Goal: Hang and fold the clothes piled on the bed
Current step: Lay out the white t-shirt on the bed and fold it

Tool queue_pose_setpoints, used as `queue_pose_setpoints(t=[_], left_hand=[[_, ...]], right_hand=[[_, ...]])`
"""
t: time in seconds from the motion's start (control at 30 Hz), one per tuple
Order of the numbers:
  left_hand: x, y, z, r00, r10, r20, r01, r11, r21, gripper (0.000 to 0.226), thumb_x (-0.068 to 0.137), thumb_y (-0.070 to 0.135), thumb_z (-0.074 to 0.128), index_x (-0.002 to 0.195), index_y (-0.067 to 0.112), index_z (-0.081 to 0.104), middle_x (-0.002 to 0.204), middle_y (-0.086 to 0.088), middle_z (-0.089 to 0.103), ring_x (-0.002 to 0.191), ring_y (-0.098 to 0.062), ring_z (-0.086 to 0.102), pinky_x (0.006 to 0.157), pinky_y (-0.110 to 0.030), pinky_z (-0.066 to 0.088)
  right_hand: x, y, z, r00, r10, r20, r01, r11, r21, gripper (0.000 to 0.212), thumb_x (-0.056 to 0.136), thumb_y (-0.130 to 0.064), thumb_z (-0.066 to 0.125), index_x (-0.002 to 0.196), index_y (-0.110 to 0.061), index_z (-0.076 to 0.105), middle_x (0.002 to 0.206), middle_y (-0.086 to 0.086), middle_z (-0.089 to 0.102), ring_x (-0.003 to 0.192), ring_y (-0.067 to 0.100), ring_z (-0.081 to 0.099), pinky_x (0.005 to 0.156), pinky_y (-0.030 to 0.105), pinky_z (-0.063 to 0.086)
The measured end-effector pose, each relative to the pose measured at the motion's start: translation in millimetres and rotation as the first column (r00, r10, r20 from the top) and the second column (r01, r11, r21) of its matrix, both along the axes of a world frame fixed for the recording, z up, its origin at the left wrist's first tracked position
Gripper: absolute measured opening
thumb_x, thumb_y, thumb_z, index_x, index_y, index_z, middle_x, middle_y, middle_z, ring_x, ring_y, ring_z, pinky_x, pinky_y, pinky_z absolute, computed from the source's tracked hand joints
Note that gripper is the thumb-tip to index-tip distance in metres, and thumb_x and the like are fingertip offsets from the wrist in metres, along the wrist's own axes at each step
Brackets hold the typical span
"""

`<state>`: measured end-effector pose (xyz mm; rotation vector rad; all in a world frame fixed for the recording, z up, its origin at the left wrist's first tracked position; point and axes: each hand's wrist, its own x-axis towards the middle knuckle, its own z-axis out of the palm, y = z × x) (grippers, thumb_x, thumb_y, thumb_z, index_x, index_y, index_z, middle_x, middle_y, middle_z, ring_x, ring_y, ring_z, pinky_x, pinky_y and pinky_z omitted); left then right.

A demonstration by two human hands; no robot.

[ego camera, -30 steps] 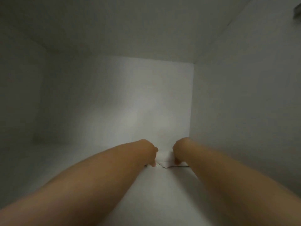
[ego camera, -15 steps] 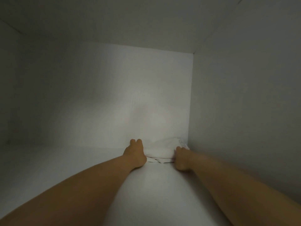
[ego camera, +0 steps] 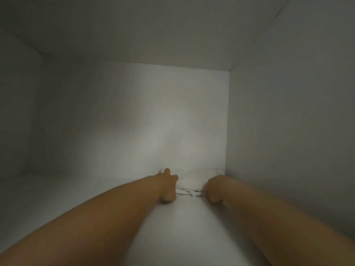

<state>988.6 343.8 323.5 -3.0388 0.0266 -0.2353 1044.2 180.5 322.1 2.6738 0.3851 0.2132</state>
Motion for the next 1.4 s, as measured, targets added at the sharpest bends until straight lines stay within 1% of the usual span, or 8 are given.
queue_pose_setpoints(t=[0.13, 0.33, 0.5, 0.7, 0.9, 1.0, 1.17, 1.4], left_hand=[[-32, -12, 20, 0.994, 0.1, 0.034, -0.103, 0.986, 0.128, 0.059, 0.088, 0.034, 0.059, 0.14, 0.014, 0.039, 0.137, -0.009, 0.043, 0.123, -0.029, 0.048, 0.098, -0.038, 0.043], [-114, -24, 25, 0.959, 0.168, 0.23, -0.192, 0.977, 0.087, 0.055, 0.092, 0.025, 0.051, 0.142, 0.016, 0.03, 0.139, -0.008, 0.034, 0.128, -0.027, 0.034, 0.1, -0.04, 0.034], [-228, -31, 39, 0.867, 0.081, 0.492, -0.214, 0.952, 0.221, 0.059, 0.09, 0.027, 0.051, 0.143, 0.014, 0.026, 0.145, -0.01, 0.029, 0.137, -0.03, 0.024, 0.107, -0.043, 0.027], [-370, -28, 53, 0.755, -0.038, 0.655, -0.248, 0.908, 0.338, 0.067, 0.095, 0.029, 0.042, 0.15, 0.009, 0.009, 0.158, -0.014, 0.005, 0.146, -0.031, -0.008, 0.117, -0.049, 0.006], [-491, 6, 32, 0.687, -0.07, 0.723, -0.253, 0.91, 0.329, 0.066, 0.099, 0.034, 0.03, 0.152, 0.012, -0.003, 0.16, -0.01, -0.007, 0.146, -0.029, -0.013, 0.118, -0.047, 0.0], [-549, 42, 15, 0.713, 0.03, 0.7, -0.332, 0.894, 0.3, 0.068, 0.1, 0.04, 0.026, 0.151, 0.013, -0.01, 0.159, -0.009, -0.013, 0.146, -0.029, -0.016, 0.118, -0.046, -0.002], [-651, 105, -17, 0.714, 0.234, 0.66, -0.494, 0.837, 0.238, 0.071, 0.1, 0.043, 0.025, 0.15, 0.013, -0.015, 0.159, -0.008, -0.018, 0.145, -0.027, -0.019, 0.12, -0.046, -0.002], [-790, 186, -57, 0.599, 0.525, 0.604, -0.754, 0.624, 0.206, 0.072, 0.1, 0.045, 0.024, 0.149, 0.013, -0.018, 0.158, -0.009, -0.018, 0.145, -0.028, -0.018, 0.119, -0.047, -0.001]], right_hand=[[-34, 0, 19, 0.983, 0.085, 0.164, -0.099, 0.992, 0.082, 0.041, 0.094, -0.021, 0.046, 0.133, -0.008, 0.044, 0.135, 0.013, 0.045, 0.125, 0.029, 0.046, 0.1, 0.038, 0.04], [-118, -2, 35, 0.949, 0.175, 0.262, -0.251, 0.922, 0.293, 0.039, 0.095, -0.021, 0.045, 0.131, -0.007, 0.04, 0.133, 0.013, 0.043, 0.121, 0.029, 0.044, 0.097, 0.036, 0.036], [-216, -11, 29, 0.888, 0.181, 0.422, -0.428, 0.659, 0.619, 0.047, 0.095, -0.018, 0.048, 0.139, -0.006, 0.038, 0.142, 0.011, 0.041, 0.127, 0.028, 0.042, 0.104, 0.034, 0.036], [-340, -14, 24, 0.772, 0.139, 0.62, -0.572, 0.575, 0.585, 0.048, 0.09, -0.013, 0.047, 0.137, -0.004, 0.039, 0.141, 0.013, 0.04, 0.128, 0.029, 0.038, 0.105, 0.037, 0.032], [-461, 12, 12, 0.655, 0.239, 0.717, -0.665, 0.633, 0.397, 0.058, 0.091, -0.024, 0.047, 0.144, -0.008, 0.029, 0.156, 0.012, 0.019, 0.142, 0.025, 0.019, 0.117, 0.038, 0.015], [-510, 46, 8, 0.605, 0.324, 0.728, -0.73, 0.591, 0.343, 0.059, 0.091, -0.024, 0.047, 0.145, -0.008, 0.029, 0.156, 0.012, 0.02, 0.142, 0.026, 0.02, 0.118, 0.038, 0.015], [-585, 133, -14, 0.533, 0.475, 0.7, -0.837, 0.42, 0.352, 0.06, 0.092, -0.026, 0.047, 0.146, -0.009, 0.026, 0.157, 0.012, 0.016, 0.144, 0.025, 0.016, 0.119, 0.04, 0.013], [-700, 280, -63, 0.425, 0.673, 0.605, -0.89, 0.19, 0.414, 0.064, 0.094, -0.03, 0.046, 0.148, -0.011, 0.02, 0.159, 0.01, 0.009, 0.147, 0.023, 0.007, 0.12, 0.042, 0.008]])
